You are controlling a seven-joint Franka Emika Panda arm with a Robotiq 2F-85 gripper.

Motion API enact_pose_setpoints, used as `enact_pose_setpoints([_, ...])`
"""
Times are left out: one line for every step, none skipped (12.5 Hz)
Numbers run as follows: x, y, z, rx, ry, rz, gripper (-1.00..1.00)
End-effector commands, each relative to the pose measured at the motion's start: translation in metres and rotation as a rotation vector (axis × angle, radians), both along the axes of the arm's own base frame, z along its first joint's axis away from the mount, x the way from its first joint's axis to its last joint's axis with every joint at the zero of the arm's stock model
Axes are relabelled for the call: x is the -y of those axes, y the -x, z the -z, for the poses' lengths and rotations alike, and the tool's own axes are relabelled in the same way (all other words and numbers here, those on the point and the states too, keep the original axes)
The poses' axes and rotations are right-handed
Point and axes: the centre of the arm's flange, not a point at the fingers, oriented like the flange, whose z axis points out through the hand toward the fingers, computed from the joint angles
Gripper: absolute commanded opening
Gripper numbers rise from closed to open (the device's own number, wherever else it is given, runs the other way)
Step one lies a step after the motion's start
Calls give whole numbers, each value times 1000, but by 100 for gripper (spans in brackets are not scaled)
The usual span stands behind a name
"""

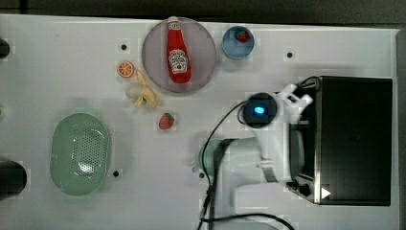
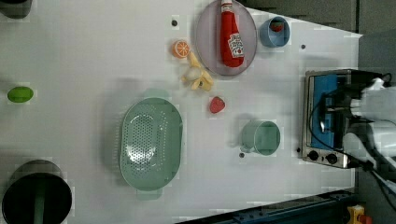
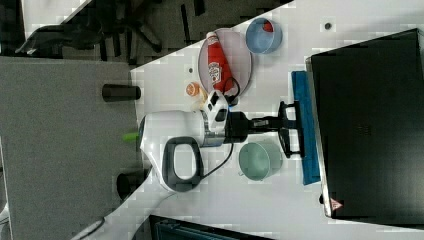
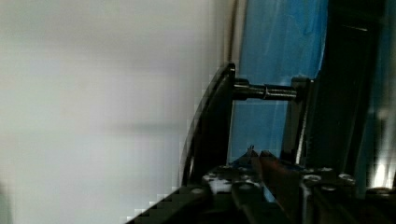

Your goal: Flap open oven.

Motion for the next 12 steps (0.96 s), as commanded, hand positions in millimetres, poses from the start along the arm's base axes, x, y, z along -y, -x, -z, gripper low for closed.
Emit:
enact_pose_setpoints([-74,8,68,-45,111,87,-65])
enact_pose_setpoints([-87,9,78,-44,159,109,-65])
enact_pose_setpoints([-99,11,87,-40,209,114,-65])
enact_pose_setpoints([-111,11,97,-25,259,118,-65])
enact_pose_setpoints([-122,11,109,-11,305,111,-65])
enact_pose_setpoints([-131,10,121,0,349,101,-65])
enact_pose_setpoints([-139,9,133,1,387,84,-65])
enact_pose_setpoints([-148,7,146,-8,416,52,-65])
enact_pose_setpoints([-156,2,157,-8,442,27,-65])
enact_pose_setpoints([-164,-1,169,-15,467,-7,-65])
enact_pose_setpoints([-171,-5,180,-21,489,-33,-65])
enact_pose_setpoints([-174,-7,190,-22,525,-28,-65])
